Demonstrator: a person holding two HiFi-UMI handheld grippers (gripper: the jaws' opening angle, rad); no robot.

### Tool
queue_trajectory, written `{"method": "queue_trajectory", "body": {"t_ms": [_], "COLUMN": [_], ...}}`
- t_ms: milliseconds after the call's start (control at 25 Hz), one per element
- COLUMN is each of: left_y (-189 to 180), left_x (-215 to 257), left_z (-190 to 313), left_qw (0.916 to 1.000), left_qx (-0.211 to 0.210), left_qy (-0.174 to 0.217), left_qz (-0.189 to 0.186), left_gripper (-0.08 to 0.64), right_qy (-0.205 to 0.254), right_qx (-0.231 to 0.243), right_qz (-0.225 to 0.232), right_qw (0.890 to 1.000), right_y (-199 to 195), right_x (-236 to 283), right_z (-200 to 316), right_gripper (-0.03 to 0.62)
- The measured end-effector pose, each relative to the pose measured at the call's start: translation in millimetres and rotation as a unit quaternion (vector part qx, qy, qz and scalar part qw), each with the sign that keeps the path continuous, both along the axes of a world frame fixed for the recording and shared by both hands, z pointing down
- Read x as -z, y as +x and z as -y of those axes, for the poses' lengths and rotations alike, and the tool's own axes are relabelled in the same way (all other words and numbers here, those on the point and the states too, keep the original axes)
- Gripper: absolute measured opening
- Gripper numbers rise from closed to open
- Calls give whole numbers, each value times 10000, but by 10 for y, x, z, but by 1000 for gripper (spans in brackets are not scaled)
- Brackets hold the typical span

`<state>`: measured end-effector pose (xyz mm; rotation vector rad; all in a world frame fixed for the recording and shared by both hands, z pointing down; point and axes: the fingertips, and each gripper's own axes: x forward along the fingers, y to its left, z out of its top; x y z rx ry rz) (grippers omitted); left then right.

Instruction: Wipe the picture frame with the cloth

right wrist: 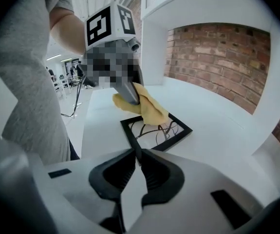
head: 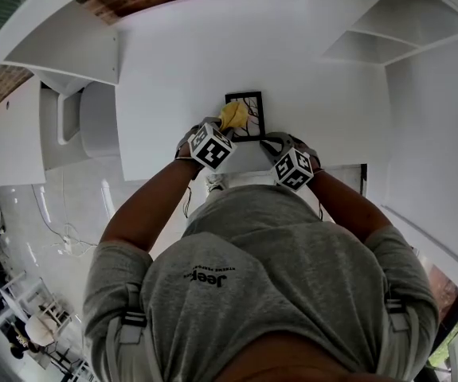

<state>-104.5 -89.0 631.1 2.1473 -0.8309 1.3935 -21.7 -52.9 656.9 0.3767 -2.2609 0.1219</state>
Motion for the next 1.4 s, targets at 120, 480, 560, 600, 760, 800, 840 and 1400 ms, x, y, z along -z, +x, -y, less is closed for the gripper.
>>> {"method": "queue_trajectory", "body": {"t_ms": [120,480,560,600,760,800,840,1400], "left_y": [-111,-19,58,102,310,363,416,901], "left_x": [-13,-64,-69,-74,-107,-116,-128,-92], "left_z": [-79,-181,-170,-163,-139,-132,-126,-61], "left_qw": [9999,9999,9999,9998,9993,9990,9987,9957], "left_qx": [136,8,-85,-134,-351,-414,-472,-897], "left_qy": [-37,-86,-87,-88,-114,-118,-127,-143], "left_qz": [-11,-92,-98,-102,-115,-111,-110,-177], "left_gripper": [64,64,64,64,64,64,64,64], "right_qy": [30,103,102,105,144,156,169,216], "right_qx": [21,58,23,14,33,42,49,181], "right_qz": [-104,-187,-176,-172,-150,-143,-135,-30], "right_qw": [9999,9998,9998,9998,9998,9998,9998,9996], "right_y": [-6,-28,-35,-38,-51,-55,-59,-70], "right_x": [-41,-52,-46,-45,-53,-58,-64,-53], "right_z": [0,1,0,-1,-7,-9,-9,-46], "right_gripper": [41,32,32,32,32,32,32,32]}}
